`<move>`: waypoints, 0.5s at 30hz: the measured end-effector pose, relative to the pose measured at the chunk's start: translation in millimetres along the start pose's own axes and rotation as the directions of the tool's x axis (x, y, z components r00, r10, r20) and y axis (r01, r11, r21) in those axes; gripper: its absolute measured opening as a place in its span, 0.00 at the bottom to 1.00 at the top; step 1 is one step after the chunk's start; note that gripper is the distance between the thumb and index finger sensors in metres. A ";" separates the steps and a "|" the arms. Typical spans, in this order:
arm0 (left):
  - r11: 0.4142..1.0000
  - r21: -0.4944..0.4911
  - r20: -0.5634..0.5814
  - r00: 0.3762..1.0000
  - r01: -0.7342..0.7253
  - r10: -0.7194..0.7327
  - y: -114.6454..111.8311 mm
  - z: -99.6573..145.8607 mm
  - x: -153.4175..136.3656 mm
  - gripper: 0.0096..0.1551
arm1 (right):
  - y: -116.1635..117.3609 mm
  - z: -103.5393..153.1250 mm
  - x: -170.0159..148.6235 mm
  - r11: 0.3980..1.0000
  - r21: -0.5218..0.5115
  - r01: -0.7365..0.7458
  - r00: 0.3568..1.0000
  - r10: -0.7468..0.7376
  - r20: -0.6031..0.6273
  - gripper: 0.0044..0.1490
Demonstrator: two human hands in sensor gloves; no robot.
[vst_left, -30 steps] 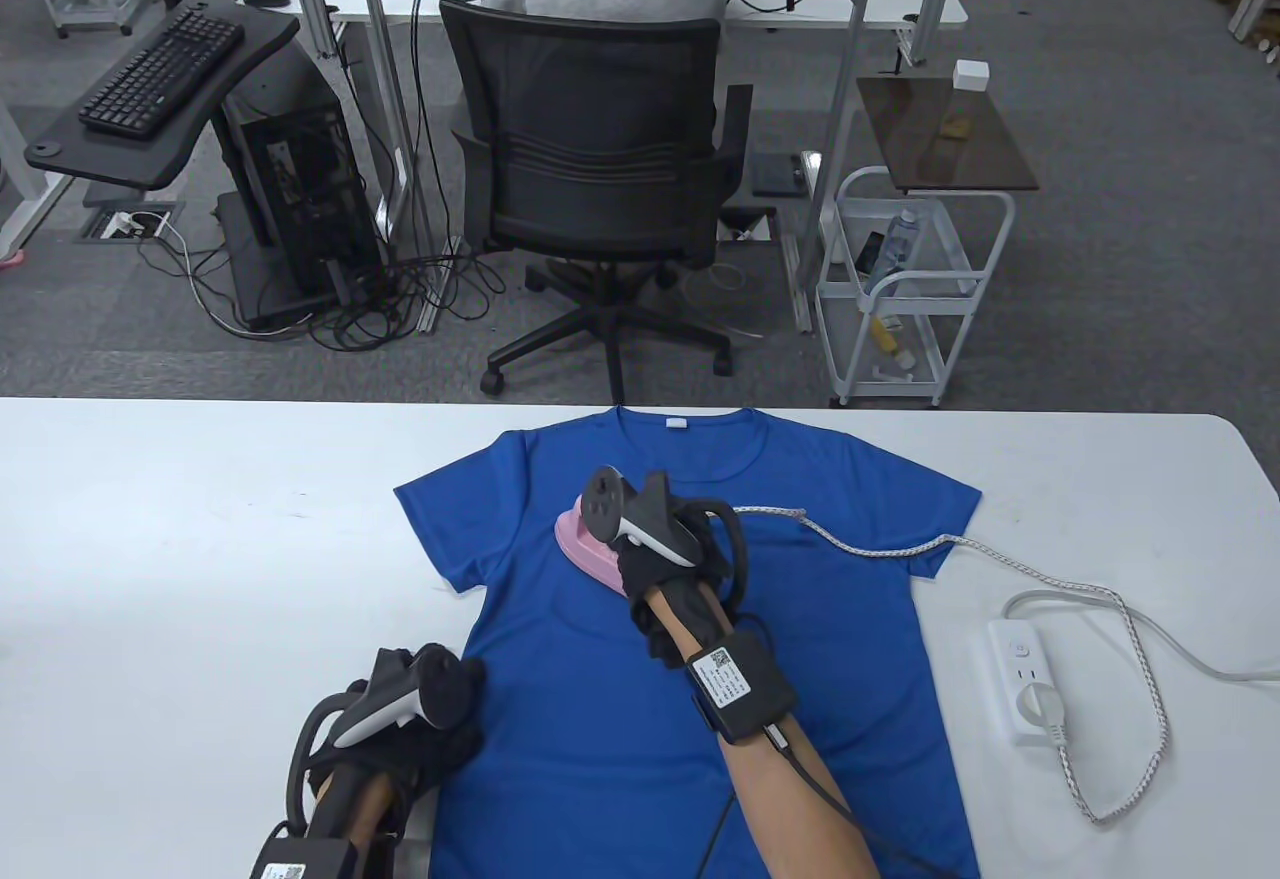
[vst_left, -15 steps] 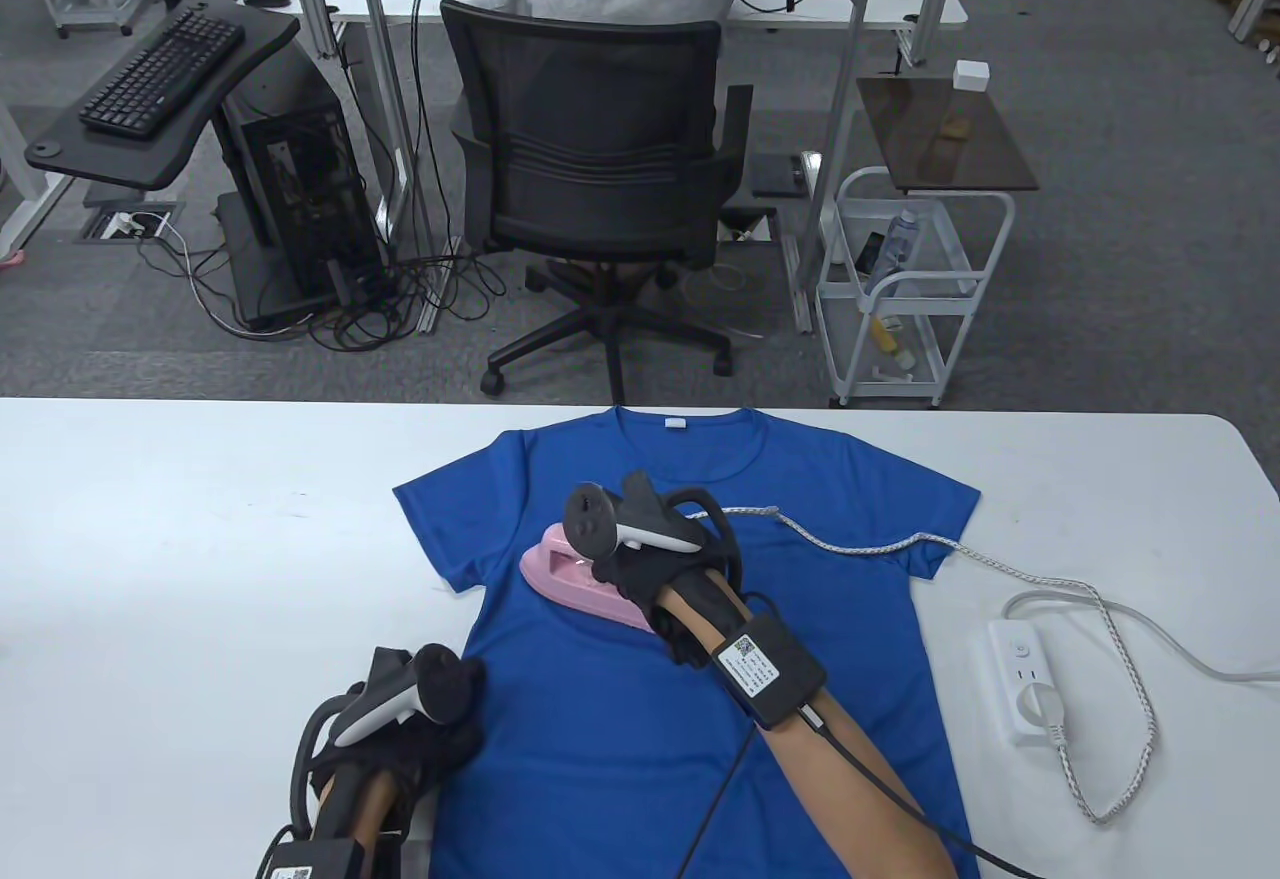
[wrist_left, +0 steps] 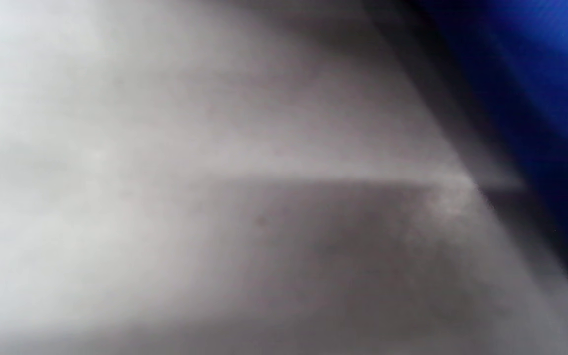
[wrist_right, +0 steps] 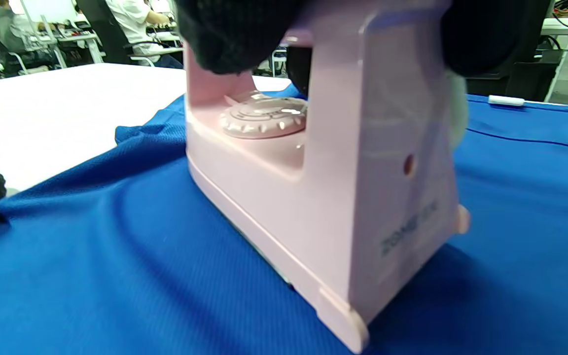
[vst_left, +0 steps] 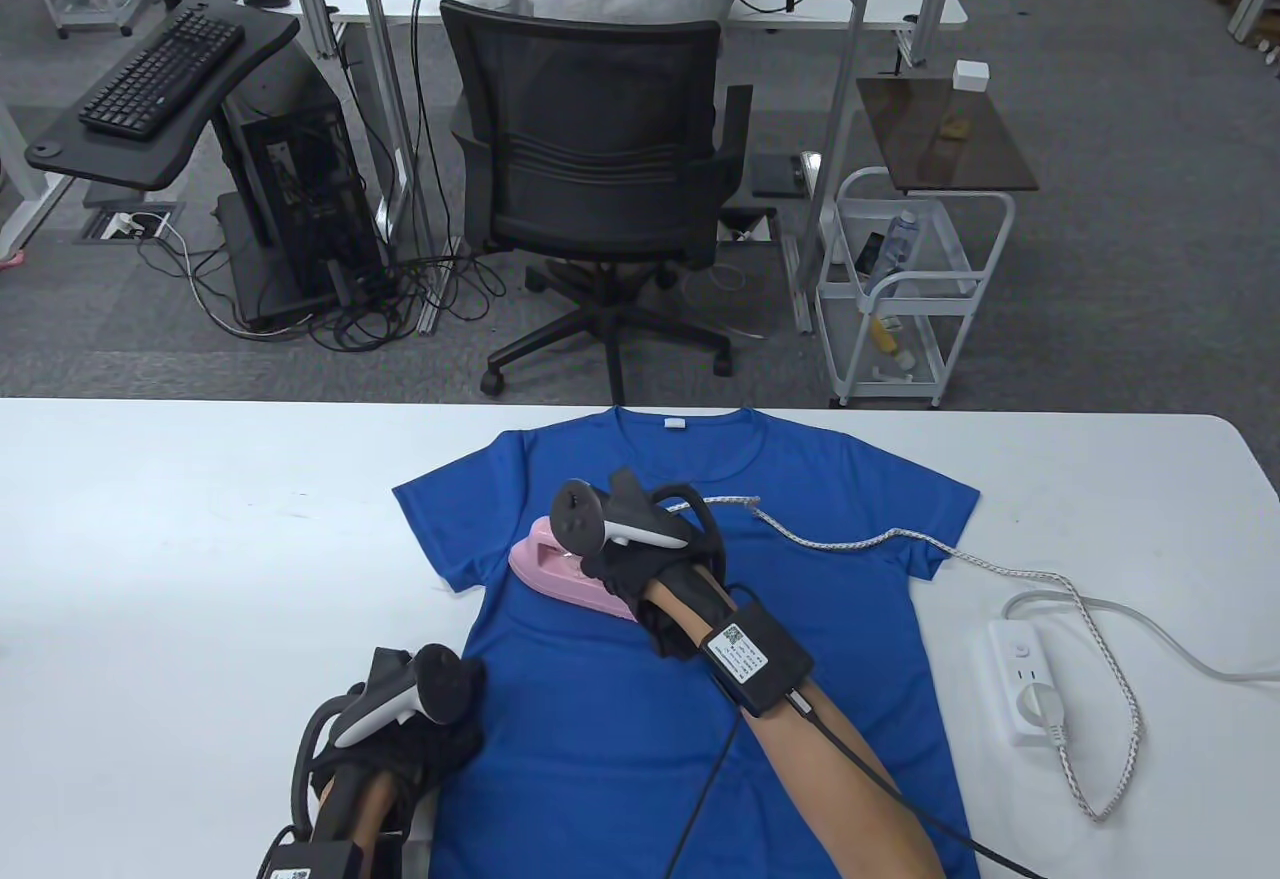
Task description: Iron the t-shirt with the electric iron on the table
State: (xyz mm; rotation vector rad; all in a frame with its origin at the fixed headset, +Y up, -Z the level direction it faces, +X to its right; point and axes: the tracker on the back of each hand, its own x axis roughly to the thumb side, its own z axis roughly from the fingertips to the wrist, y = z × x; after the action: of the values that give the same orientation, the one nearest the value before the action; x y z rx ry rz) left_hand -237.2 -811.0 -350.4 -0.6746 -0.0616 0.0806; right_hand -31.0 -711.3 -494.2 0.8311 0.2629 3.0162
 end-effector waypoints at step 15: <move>1.000 -0.003 0.002 1.000 0.007 -0.007 0.4 0.1 0.8 0.44 | 1.2 -38.5 -0.9 0.983 -0.127 0.132 0.987 -0.143 -0.076 0.44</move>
State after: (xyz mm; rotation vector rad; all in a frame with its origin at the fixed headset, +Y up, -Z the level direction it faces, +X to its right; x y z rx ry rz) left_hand -236.5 -810.5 -350.5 -0.6771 -0.0657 0.0748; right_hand -49.7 -718.7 -527.0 0.6482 0.1290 2.9072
